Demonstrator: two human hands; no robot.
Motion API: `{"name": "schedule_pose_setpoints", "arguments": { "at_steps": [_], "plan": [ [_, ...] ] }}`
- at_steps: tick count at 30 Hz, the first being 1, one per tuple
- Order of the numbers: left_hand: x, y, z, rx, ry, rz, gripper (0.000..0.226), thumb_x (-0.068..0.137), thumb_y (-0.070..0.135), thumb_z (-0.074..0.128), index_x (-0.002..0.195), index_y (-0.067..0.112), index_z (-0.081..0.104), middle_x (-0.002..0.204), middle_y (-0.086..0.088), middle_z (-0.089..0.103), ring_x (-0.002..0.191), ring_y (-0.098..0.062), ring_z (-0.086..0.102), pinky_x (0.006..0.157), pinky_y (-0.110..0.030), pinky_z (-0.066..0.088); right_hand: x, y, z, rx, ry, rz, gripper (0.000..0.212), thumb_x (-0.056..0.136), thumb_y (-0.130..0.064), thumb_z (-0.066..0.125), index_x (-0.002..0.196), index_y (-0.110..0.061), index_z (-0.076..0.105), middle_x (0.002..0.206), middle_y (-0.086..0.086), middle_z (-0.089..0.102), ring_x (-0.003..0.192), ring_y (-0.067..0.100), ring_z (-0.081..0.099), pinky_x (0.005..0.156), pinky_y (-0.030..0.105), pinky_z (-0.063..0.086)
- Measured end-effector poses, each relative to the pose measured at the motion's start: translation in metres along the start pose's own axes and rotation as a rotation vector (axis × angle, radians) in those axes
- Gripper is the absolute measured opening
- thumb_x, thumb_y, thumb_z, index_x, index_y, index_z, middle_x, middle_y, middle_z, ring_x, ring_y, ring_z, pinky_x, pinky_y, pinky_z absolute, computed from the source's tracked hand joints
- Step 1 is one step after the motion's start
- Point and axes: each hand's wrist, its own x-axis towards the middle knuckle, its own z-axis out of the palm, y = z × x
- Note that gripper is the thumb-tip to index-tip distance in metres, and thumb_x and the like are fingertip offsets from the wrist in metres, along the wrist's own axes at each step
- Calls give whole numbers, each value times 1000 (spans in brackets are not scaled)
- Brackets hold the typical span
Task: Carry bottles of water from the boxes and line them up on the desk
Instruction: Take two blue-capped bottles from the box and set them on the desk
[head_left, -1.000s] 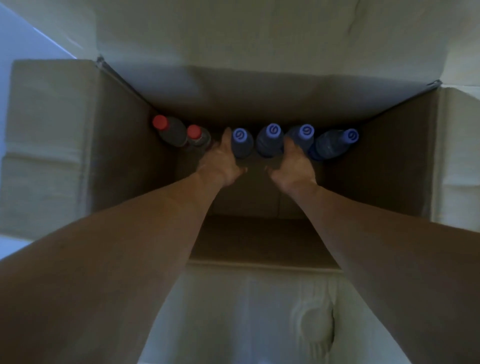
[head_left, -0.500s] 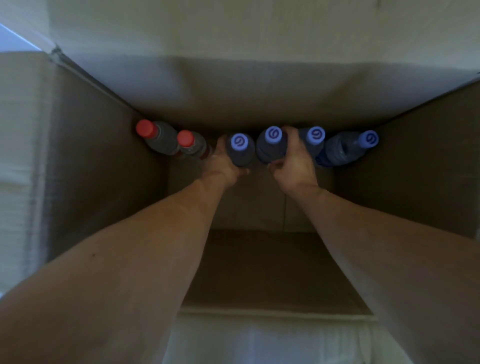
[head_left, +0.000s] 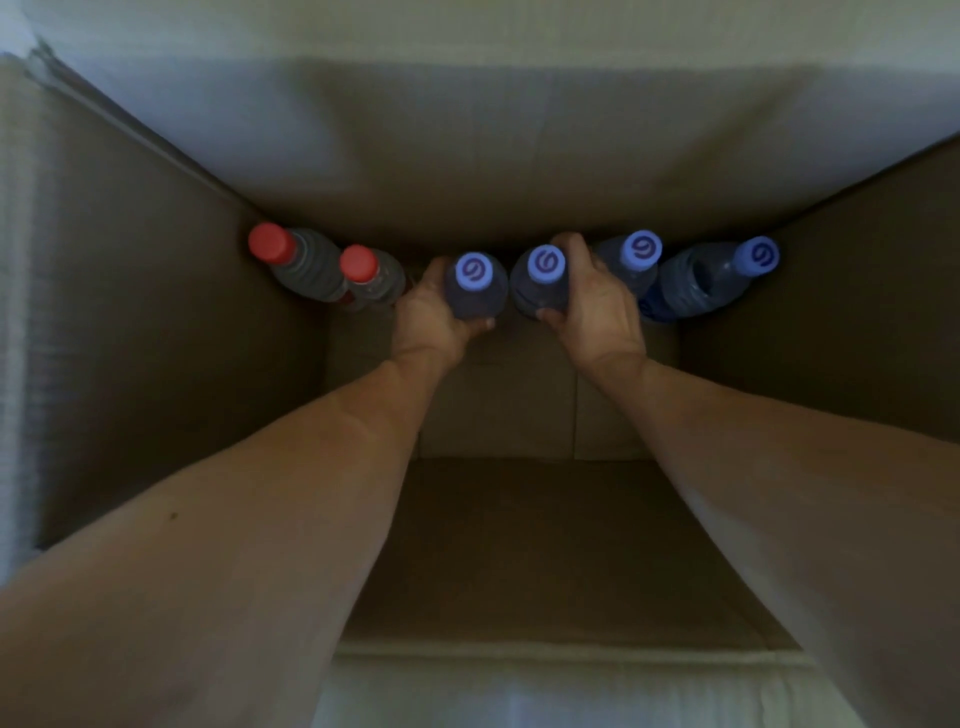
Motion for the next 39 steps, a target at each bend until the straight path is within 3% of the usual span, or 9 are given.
{"name": "schedule_pose_setpoints", "arguments": {
  "at_steps": [8,12,14,17,23,28,32,35,39],
  "plan": [
    [-17,2,-7,18,-42,-45,77,72,12,89,139,9,51,141,-11,58,131,-27,54,111,-36,42,-13,2,4,-42,-41,-45,73,84,-12,73,148,-13,38,148,10,44,131,31,48,104,40,42],
    [-27,-5,-20,78,-64,-65,73,71,15,90,134,10,54,135,-10,61,124,-27,58,102,-31,46,-30,6,5,-7,-76,-30,67,81,-13,77,141,-13,46,141,10,50,127,30,52,100,42,46],
    [-32,-7,-27,79,-78,-80,77,70,15,91,136,10,53,138,-8,61,127,-25,57,101,-23,40,-37,7,2,-7,-112,5,68,80,-14,79,140,-15,47,141,8,51,128,29,51,103,42,45],
    [-40,-5,-41,74,-136,-116,85,67,18,93,140,14,51,141,-5,59,130,-23,55,112,-33,41,-46,8,-6,27,-175,88,67,79,-16,81,138,-15,49,140,8,53,131,28,49,108,42,41],
    [-65,8,-68,91,-226,-112,74,65,24,92,129,27,54,127,6,63,123,-16,57,107,-35,44,-71,5,-35,311,-299,285,68,79,-9,79,139,-16,48,142,6,52,134,24,46,111,40,37],
    [-82,31,-89,-33,-299,-155,62,69,22,90,121,27,57,120,6,66,116,-17,62,102,-41,49,-80,-4,-67,486,-370,272,66,77,-5,80,135,-15,52,134,3,59,126,20,54,110,43,43],
    [-100,57,-109,-159,-315,-179,50,71,28,88,111,29,58,109,6,70,101,-11,67,83,-31,53,-87,-13,-100,713,-467,266,46,78,0,78,115,-24,62,113,-5,70,113,20,64,95,41,54],
    [-117,80,-124,-276,-334,-209,49,71,39,85,114,29,61,104,3,75,95,-16,73,73,-31,57,-86,-20,-129,776,-588,295,47,79,-2,76,120,-23,62,115,-2,71,114,22,64,92,47,55],
    [-136,110,-145,-407,-361,-225,69,55,51,84,115,24,65,106,-4,76,97,-22,75,85,-42,59,-89,-36,-169,835,-702,300,54,71,-12,79,119,-30,63,121,-7,70,120,18,61,99,46,46]
  ]
}}
